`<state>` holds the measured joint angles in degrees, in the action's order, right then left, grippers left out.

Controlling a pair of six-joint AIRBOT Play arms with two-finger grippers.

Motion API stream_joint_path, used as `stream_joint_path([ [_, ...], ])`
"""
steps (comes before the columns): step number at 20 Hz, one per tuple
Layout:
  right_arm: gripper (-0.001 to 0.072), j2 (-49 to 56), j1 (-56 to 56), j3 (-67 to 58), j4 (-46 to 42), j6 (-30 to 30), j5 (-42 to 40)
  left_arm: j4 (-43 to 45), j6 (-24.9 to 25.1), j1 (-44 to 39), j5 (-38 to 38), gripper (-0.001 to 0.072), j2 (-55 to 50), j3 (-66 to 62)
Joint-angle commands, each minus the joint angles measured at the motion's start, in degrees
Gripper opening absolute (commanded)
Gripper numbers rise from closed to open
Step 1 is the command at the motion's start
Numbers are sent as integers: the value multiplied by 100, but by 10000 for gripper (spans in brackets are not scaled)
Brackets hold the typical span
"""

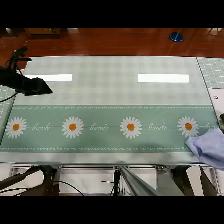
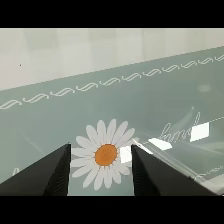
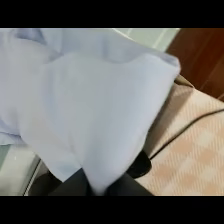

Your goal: Fold the shirts.

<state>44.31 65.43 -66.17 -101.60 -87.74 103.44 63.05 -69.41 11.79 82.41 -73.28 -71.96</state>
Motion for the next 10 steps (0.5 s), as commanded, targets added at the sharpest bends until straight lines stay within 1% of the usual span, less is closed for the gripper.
stream_joint_path([
  [1, 31, -142, 472, 151, -568, -85, 291, -2, 127, -2, -195, 449, -4, 2],
  [3, 31, -284, 708, 470, -957, -85, 291, -2, 125, -2, -391, 449, -4, 2],
  [7, 31, -577, 1270, 1290, -1224, 22, 264, 2, 127, 2, -396, 449, -4, 2],
  [10, 32, -579, 1593, 1814, -1635, 129, 35, 0, 127, 0, -426, 449, -4, 2],
])
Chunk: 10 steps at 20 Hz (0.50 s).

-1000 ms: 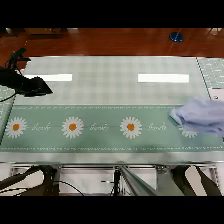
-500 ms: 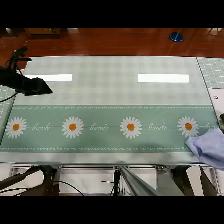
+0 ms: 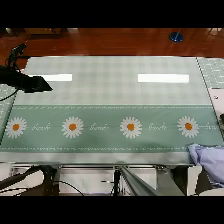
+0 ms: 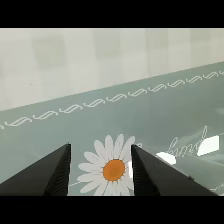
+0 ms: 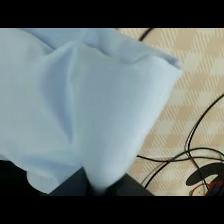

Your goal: Fold the shirts.

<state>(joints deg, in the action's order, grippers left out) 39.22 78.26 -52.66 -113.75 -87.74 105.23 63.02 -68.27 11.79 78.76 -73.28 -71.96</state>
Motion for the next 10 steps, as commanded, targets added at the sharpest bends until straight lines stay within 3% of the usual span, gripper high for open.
stream_joint_path([
  [1, 63, -70, 376, 645, -623, 173, -304, 2, 13, 0, -74, 449, -4, 2],
  [3, 417, -57, 389, 811, -885, 448, -907, 4, 13, 2, -74, 449, -4, 2],
  [4, 458, -13, 389, 809, -970, 461, -1211, 4, 13, 2, -76, 449, -4, 2],
  [7, 458, 323, 354, 796, -927, 431, -1659, 4, 13, 0, -79, 449, -28, 2],
  [10, 458, 1010, -297, 273, -107, 483, -2017, 2, 13, -2, -96, 450, -28, 2],
])
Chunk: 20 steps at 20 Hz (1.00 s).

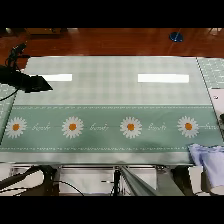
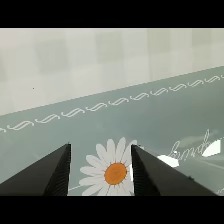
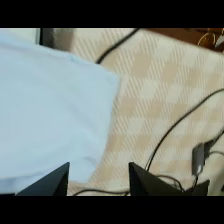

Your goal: Fold the shirts.

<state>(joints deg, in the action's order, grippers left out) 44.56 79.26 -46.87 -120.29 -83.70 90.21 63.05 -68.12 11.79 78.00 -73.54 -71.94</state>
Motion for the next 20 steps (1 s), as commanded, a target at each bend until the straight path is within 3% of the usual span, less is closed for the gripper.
stream_joint_path([
  [1, 458, 761, -813, -737, 903, 79, -713, 0, -2, -2, -98, 451, -2, -2],
  [3, 456, 1425, -1910, -1928, 1740, -114, -1467, -24, -4, -2, -415, 463, -2, -42],
  [5, 454, 2223, -3097, -3209, 2988, -358, -2321, -575, -7, -7, -946, 475, -2, -133],
  [7, 454, 3154, -4277, -4240, 4708, -343, -2295, -1482, -2, -188, -1711, 473, -2, -199],
  [9, 434, 3786, -5407, -4531, 5381, 4, -2074, -1036, -9, -656, -2068, 471, -72, -332],
  [10, 399, 4037, -6002, -4531, 5158, 258, -1797, -560, -201, -944, -2022, 470, -173, -407],
  [12, 399, 4465, -7005, -4524, 4059, 339, -1003, 332, -944, -1519, -1851, 470, -459, -490],
  [15, 399, 4756, -8078, -4513, 2680, 396, -426, 1443, -1425, -2306, -1134, 469, -1128, -822],
  [17, 400, 4736, -8387, -4513, 2653, 409, -627, 2275, -1768, -2702, -376, 469, -1635, -1200],
  [20, 399, 4734, -8419, -4513, 3381, 385, -850, 2385, -1770, -2837, -48, 469, -1932, -1399],
])
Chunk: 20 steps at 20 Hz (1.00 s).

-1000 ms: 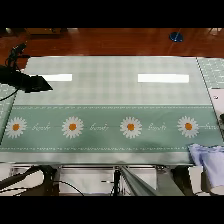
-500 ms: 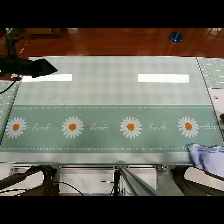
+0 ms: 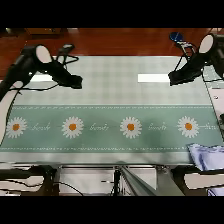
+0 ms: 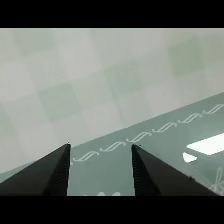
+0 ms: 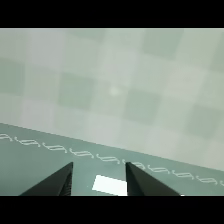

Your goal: Fold the shirts.

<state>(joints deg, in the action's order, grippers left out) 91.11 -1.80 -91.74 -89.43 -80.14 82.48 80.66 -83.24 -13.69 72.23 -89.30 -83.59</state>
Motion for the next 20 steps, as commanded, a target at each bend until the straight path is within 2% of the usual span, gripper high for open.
stream_joint_path([
  [1, 400, 81, -315, -26, 516, 28, -136, 603, -258, -282, 525, 469, -352, -234],
  [5, 399, -76, -330, 595, 619, -175, -634, 614, -254, -234, 584, 469, -341, -234],
  [7, 400, -273, -332, 1130, 625, -81, -1023, 614, -254, -234, 584, 469, -341, -234],
  [10, 400, -433, -330, 1270, 643, -79, -1421, 614, -254, -234, 586, 469, -341, -234],
  [20, 400, -503, -330, 1259, 643, -79, -1462, 612, -254, -240, 584, 469, -457, -234],
])
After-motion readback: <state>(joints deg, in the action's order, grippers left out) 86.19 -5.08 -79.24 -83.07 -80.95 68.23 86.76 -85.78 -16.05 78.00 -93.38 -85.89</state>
